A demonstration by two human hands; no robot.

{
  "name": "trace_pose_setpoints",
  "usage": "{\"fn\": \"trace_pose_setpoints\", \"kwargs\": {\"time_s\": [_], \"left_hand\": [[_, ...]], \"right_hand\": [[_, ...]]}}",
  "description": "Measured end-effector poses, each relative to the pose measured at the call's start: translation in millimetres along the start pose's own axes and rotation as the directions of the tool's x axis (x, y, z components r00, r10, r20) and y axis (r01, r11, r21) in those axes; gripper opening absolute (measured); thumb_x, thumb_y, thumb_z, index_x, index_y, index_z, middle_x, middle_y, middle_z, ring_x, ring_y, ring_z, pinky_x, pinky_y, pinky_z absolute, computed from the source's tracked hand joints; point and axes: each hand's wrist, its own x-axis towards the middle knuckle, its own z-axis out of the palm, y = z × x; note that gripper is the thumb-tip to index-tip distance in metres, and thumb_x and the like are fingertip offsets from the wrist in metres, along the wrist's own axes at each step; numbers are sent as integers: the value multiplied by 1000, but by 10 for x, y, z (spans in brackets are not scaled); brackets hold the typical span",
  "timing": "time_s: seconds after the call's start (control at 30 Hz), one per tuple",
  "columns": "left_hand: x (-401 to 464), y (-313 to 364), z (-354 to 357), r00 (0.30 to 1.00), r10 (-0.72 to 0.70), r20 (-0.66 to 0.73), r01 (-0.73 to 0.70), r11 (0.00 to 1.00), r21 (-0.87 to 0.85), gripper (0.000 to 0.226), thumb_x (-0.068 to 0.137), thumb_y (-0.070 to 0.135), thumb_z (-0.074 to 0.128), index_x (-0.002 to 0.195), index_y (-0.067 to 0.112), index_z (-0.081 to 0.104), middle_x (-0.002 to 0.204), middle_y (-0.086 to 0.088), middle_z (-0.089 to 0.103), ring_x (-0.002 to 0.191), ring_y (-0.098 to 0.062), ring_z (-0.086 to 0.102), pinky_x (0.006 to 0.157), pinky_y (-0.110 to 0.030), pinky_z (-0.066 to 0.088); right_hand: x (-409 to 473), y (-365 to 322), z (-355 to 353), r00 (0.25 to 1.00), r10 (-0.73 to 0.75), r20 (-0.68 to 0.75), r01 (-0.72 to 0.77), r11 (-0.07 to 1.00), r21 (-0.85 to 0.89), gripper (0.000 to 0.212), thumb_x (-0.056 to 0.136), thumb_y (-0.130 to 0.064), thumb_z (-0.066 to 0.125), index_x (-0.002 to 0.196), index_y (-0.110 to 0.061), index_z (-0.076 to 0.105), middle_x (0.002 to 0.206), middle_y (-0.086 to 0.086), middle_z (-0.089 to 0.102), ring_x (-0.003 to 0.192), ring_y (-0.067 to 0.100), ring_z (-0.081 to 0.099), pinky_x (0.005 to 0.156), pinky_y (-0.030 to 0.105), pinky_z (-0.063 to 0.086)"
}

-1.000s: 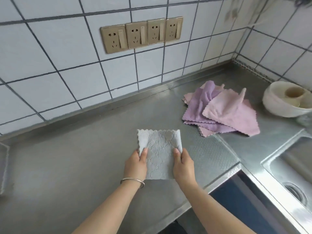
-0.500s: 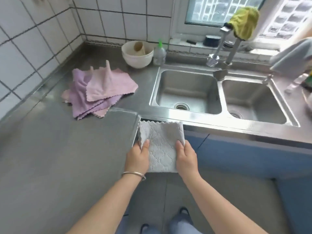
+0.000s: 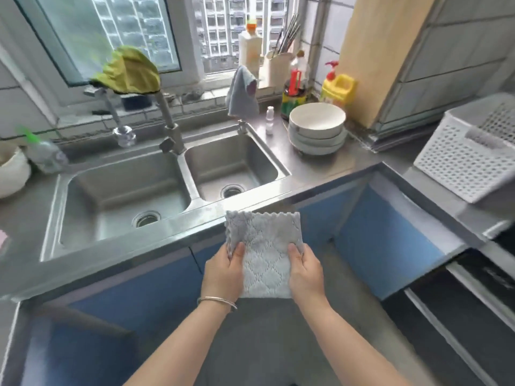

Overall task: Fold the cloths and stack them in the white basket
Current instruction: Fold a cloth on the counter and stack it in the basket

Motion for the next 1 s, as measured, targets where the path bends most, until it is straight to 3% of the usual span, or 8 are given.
{"fn": "trace_pose_setpoints", "kwargs": {"time_s": [0.1, 0.17, 0.27, 0.37, 0.5, 0.7, 0.87, 1.0], "left_hand": [[105, 438, 699, 993, 97, 70, -98, 995, 11, 28, 95, 39, 41, 74, 22, 45, 57, 7, 49, 52, -8, 44, 49, -26, 31], [149, 709, 1071, 986, 121, 116, -122, 993, 1, 20, 95, 38, 41, 82, 27, 50, 63, 10, 53, 59, -5, 47, 52, -24, 34], [273, 1046, 1585, 966, 153, 210, -150, 988, -32, 24, 95, 38, 41, 77, 28, 52, 70, 8, 59, 65, -9, 53, 57, -29, 38], [436, 1396, 2091, 941, 175, 289, -168, 985, -49, 26, 96, 35, 41, 78, 23, 55, 74, 8, 60, 69, -9, 54, 60, -29, 39], [740, 1786, 2765, 901, 228, 369, -215, 974, -76, 28, 97, 30, 40, 78, 18, 57, 73, 8, 60, 67, -4, 52, 55, -21, 36], [1338, 2390, 3762, 815, 294, 499, -266, 955, -128, 29, 96, 32, 43, 75, 17, 58, 73, 4, 63, 68, -10, 56, 57, -24, 40], [1783, 3017, 4389, 724, 412, 553, -401, 904, -149, 25, 95, 32, 45, 72, 25, 54, 68, 11, 60, 64, -2, 54, 56, -14, 39], [2013, 3428, 4812, 685, 491, 538, -448, 867, -220, 28, 94, 30, 48, 76, 10, 57, 65, 7, 60, 61, -5, 51, 55, -10, 38]], "right_hand": [[364, 95, -690, 994, 17, -106, -13, 999, 38, 32, 99, -27, 41, 90, 0, 55, 79, 21, 55, 73, 15, 48, 61, 17, 39], [553, 116, -1084, 983, 15, -182, -8, 999, 38, 28, 99, -27, 42, 84, -6, 54, 80, 13, 60, 72, 15, 51, 60, 13, 40], [778, 149, -1590, 963, 39, -266, -31, 999, 34, 23, 98, -29, 42, 84, -15, 55, 76, -5, 59, 72, 8, 57, 58, 8, 44], [1091, 178, -2053, 935, 69, -349, -64, 998, 26, 23, 98, -33, 42, 81, -22, 53, 79, -7, 61, 77, 12, 60, 71, 32, 49], [1566, 195, -2588, 893, 91, -441, -81, 996, 42, 19, 98, -32, 41, 86, -21, 51, 79, -12, 57, 75, 11, 57, 64, 25, 46], [2338, 157, -3324, 812, 128, -569, -121, 991, 50, 24, 97, -36, 41, 94, -16, 54, 88, 8, 64, 84, 28, 60, 78, 41, 50], [2897, 30, -3843, 717, 96, -690, -96, 995, 38, 31, 96, -37, 41, 95, -9, 55, 69, 6, 52, 62, 16, 47, 58, 27, 39], [3266, -69, -4229, 661, 75, -747, -58, 997, 49, 28, 97, -32, 42, 93, -7, 56, 60, -4, 42, 54, 9, 39, 47, 14, 32]]}}
